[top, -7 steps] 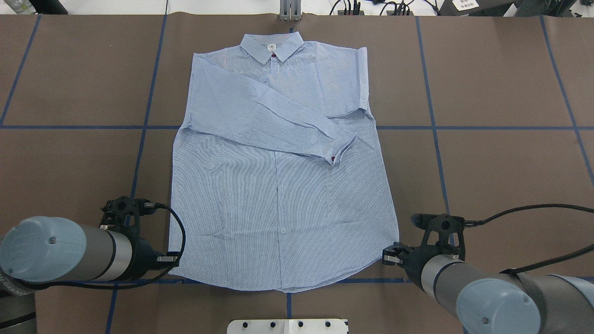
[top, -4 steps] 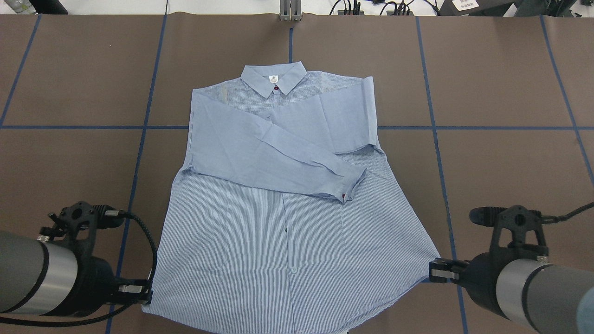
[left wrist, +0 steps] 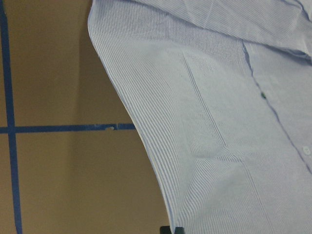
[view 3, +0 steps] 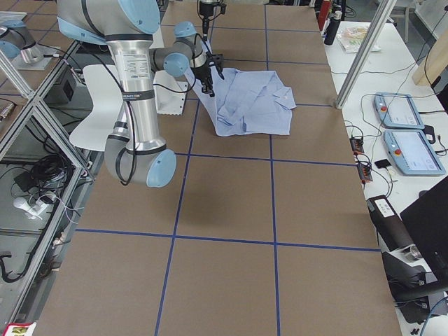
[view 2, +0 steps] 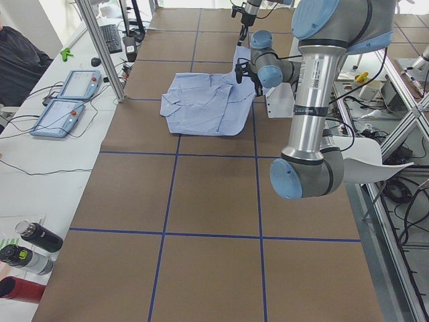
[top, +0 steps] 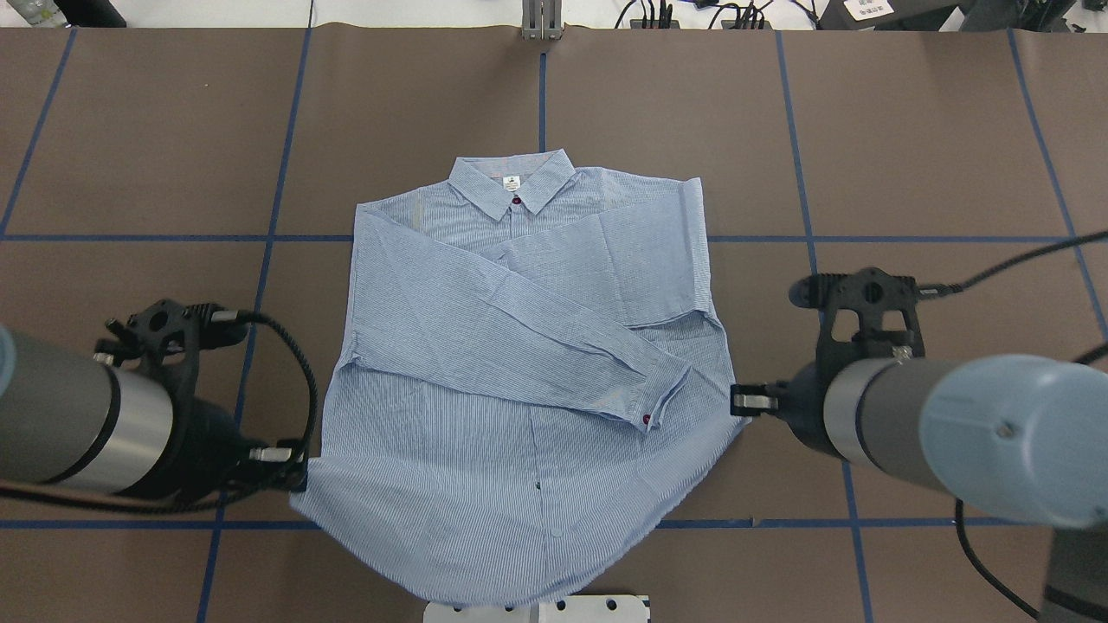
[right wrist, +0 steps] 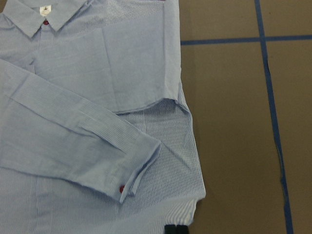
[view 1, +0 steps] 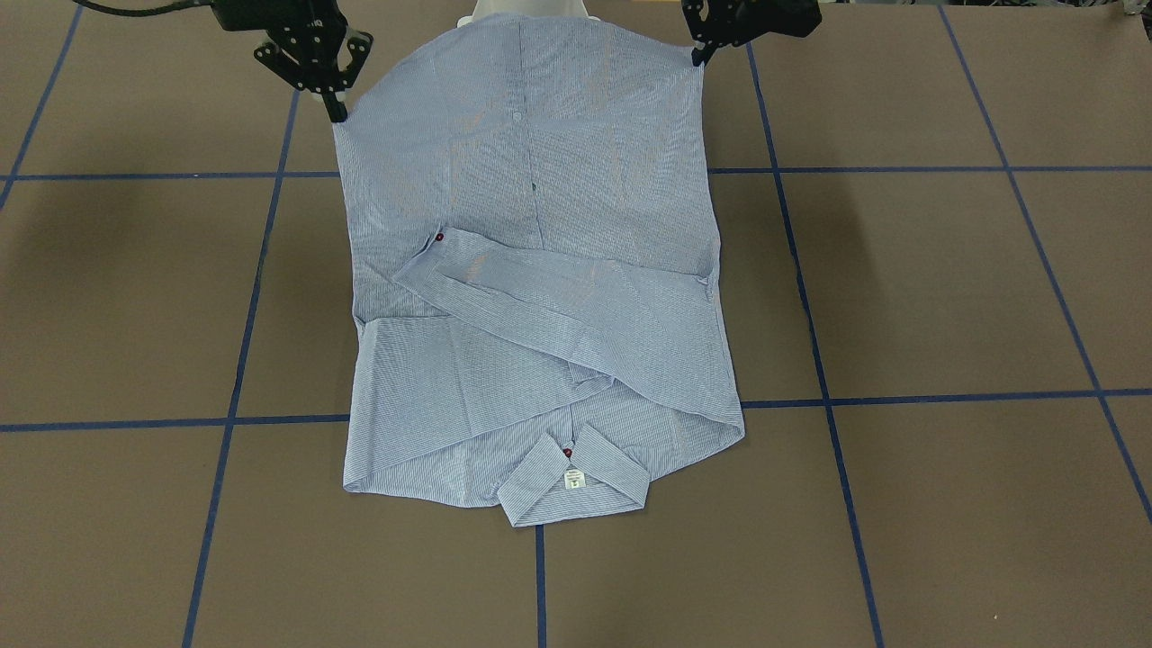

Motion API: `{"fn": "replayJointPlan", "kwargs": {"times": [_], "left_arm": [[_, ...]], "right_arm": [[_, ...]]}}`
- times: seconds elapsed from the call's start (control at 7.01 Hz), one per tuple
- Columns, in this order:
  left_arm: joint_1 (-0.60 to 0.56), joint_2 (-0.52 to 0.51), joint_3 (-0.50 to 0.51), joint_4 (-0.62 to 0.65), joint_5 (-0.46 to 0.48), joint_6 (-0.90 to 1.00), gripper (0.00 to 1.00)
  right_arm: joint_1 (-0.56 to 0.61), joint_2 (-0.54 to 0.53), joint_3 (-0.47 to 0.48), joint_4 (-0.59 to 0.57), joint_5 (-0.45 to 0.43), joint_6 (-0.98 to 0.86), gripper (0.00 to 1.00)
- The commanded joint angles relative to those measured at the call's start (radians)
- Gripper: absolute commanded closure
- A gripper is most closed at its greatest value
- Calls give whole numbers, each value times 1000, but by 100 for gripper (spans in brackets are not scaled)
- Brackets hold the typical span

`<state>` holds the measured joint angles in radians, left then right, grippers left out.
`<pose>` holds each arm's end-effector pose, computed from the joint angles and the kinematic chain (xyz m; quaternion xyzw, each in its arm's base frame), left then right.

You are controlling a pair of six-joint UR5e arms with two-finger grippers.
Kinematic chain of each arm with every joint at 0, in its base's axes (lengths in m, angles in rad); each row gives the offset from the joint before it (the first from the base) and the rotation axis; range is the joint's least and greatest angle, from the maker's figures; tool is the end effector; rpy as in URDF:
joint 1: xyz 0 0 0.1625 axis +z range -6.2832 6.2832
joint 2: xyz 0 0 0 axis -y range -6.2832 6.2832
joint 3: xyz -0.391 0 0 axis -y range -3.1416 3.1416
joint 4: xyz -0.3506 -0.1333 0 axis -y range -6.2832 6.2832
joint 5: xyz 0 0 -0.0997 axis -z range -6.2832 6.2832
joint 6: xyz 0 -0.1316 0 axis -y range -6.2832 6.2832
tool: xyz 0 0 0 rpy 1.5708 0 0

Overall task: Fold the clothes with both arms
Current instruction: 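Grasp both hem corners and lift them over the shirt toward the collar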

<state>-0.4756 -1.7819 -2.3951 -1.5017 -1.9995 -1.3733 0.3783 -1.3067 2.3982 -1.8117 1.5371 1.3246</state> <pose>0.3338 -0.2603 0.2293 -0.0279 0.4907 -0.0221 0.8706 -0.3472 -0.2862 0.2407 0.1413 -0.3879 0.0671 0.9083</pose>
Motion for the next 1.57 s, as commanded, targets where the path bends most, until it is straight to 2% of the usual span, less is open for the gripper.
{"fn": "replayJointPlan", "kwargs": {"times": [0.0,0.14,0.57,0.71,0.86,1.0,1.14,1.43], "left_arm": [[-195,-150,234,-2,14,89,100],[-234,-199,296,-2,97,112,100],[-293,-267,428,-24,177,119,100],[-297,-275,470,-69,186,119,100],[-297,-277,573,-175,189,120,100],[-297,-292,720,-330,191,131,100],[-299,-300,823,-435,191,210,100],[-302,-300,915,-532,191,281,100]], "right_arm": [[211,110,-230,65,56,-164,100],[287,138,-326,142,110,-201,100],[367,283,-589,231,117,-232,100],[372,302,-650,273,117,-232,100],[370,354,-777,331,117,-235,100],[370,381,-875,391,121,-243,100],[370,392,-931,443,130,-255,100],[378,394,-981,453,150,-326,100]]}}
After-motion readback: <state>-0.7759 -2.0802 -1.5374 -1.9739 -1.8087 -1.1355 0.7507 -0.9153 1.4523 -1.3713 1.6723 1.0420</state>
